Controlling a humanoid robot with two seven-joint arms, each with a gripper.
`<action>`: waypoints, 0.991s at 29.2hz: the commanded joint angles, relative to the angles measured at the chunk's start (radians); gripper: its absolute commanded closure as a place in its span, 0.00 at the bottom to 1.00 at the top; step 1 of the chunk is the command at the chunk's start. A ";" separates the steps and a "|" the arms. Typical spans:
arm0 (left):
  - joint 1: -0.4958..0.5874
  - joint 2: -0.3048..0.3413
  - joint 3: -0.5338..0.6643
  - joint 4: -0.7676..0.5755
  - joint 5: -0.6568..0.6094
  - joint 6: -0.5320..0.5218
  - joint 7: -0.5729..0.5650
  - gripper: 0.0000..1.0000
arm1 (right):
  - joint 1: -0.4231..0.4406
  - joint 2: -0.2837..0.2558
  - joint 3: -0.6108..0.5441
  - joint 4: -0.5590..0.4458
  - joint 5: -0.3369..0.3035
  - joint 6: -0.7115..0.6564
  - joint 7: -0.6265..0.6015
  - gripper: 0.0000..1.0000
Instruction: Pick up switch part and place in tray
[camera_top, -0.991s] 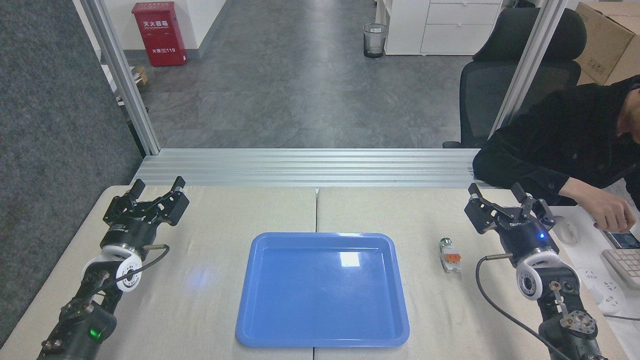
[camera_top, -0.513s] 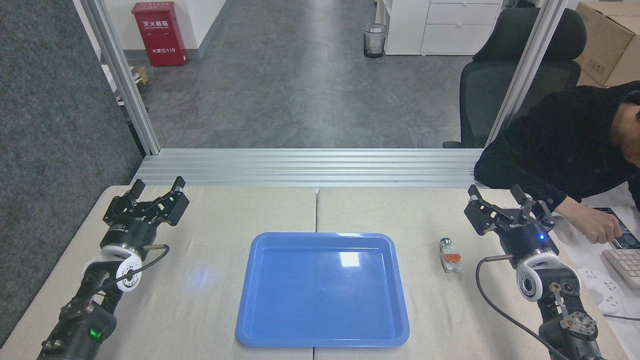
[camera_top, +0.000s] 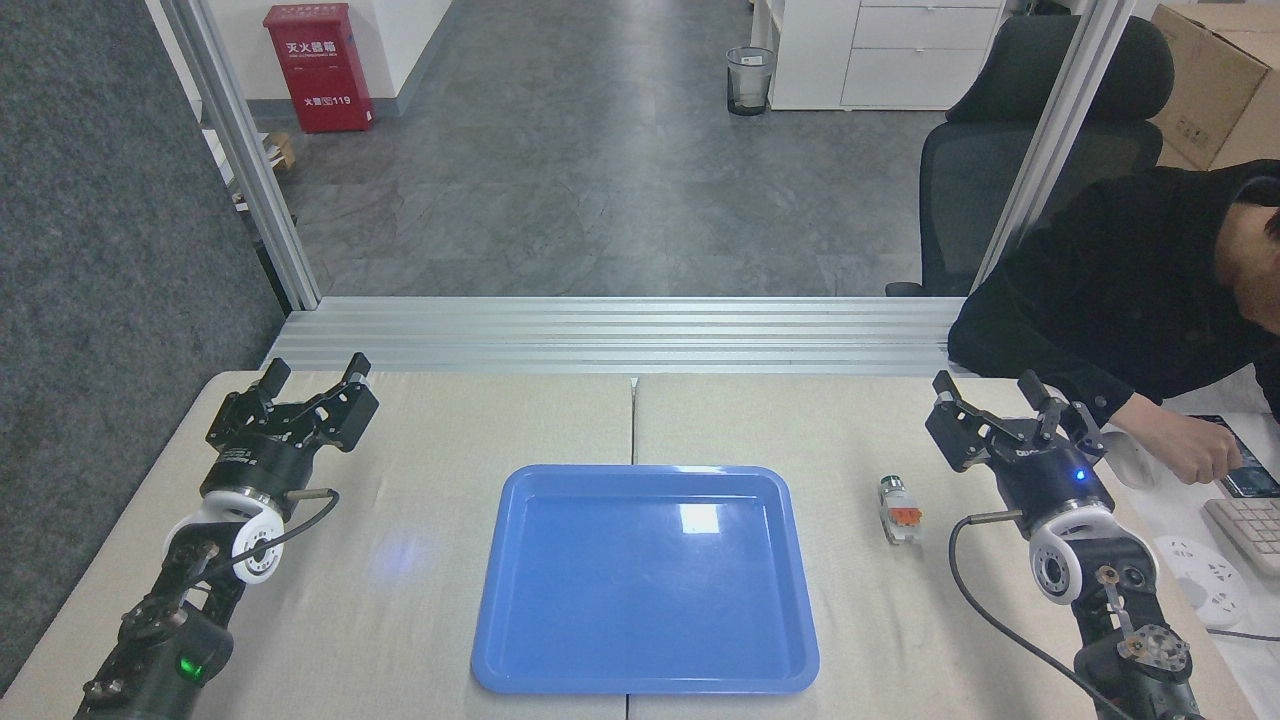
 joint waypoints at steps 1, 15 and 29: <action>0.000 0.000 0.000 0.000 0.000 0.001 0.000 0.00 | 0.001 0.011 0.001 -0.002 0.000 0.001 0.001 0.00; -0.001 0.000 0.000 0.000 0.000 0.001 0.000 0.00 | -0.005 -0.010 0.004 0.003 0.003 0.001 0.001 0.00; -0.001 0.000 0.000 0.002 0.000 0.001 0.000 0.00 | -0.007 0.016 0.036 0.064 0.035 0.004 0.001 0.00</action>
